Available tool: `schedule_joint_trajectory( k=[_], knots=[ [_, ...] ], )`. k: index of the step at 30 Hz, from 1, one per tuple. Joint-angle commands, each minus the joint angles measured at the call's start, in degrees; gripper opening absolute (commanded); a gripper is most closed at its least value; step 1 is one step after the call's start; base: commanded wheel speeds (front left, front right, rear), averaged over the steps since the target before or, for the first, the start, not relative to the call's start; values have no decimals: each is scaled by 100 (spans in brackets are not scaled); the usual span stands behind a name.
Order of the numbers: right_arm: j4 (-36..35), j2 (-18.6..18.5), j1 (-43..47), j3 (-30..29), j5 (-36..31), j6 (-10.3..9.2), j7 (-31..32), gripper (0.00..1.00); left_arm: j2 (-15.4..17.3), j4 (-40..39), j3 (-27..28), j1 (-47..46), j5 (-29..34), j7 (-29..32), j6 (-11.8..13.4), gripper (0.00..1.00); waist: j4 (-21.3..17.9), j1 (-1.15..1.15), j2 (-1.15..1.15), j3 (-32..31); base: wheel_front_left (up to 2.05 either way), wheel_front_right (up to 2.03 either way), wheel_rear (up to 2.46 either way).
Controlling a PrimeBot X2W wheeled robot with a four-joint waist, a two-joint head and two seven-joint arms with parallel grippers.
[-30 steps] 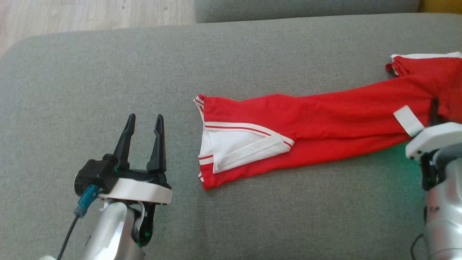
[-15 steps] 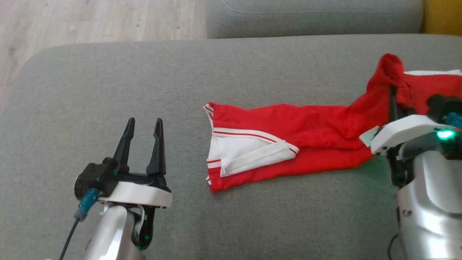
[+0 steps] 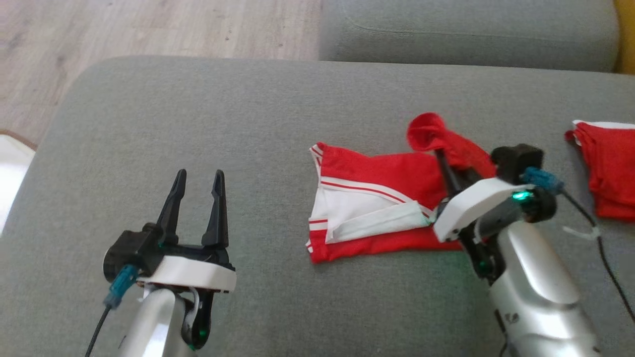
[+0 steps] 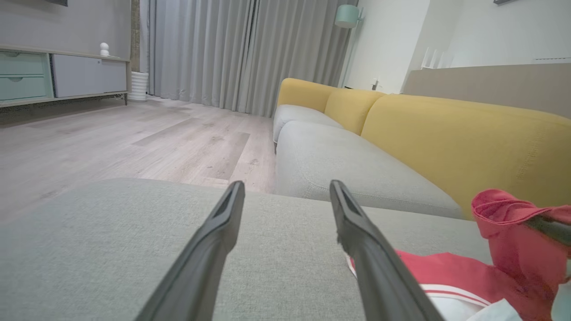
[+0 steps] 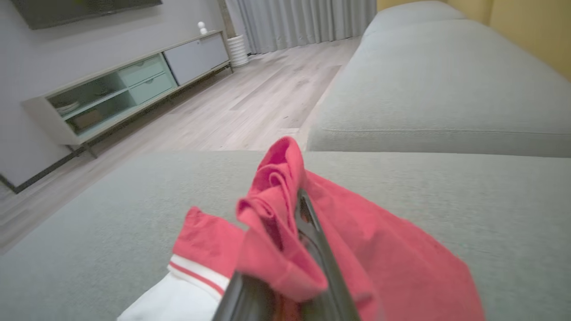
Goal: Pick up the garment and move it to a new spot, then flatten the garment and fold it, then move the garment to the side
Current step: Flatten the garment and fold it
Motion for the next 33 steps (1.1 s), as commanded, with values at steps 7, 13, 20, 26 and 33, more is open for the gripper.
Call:
schedule_joint_trajectory(
  k=[7, 13, 20, 26, 33],
  knots=[
    [162, 57, -401, 888, 480, -4, -147, 0, 18, -115, 70, -185, 31, -30, -26, 100, 335, 0, 0, 122, 0, 0, 0],
    [666, 57, -666, 1297, 715, -4, -407, 0, 11, -64, -42, -277, -9, -30, -29, 100, 587, 0, 0, 283, 0, 0, 0],
    [1041, 57, -793, 1638, 910, -4, -565, 0, 6, -41, -97, -327, -36, -30, -30, 100, 682, 0, 0, 369, 0, 0, 0],
    [957, 57, -655, 2447, 1353, -4, -551, 100, 3, -2, -97, -346, -57, -30, -30, 100, 670, 0, 0, 354, 0, 0, 0],
    [353, 58, -672, 3426, 1938, -4, -543, 100, 15, 18, -30, -369, -39, -30, -28, 100, 447, 0, 0, 251, 0, 0, 0]
  ],
)
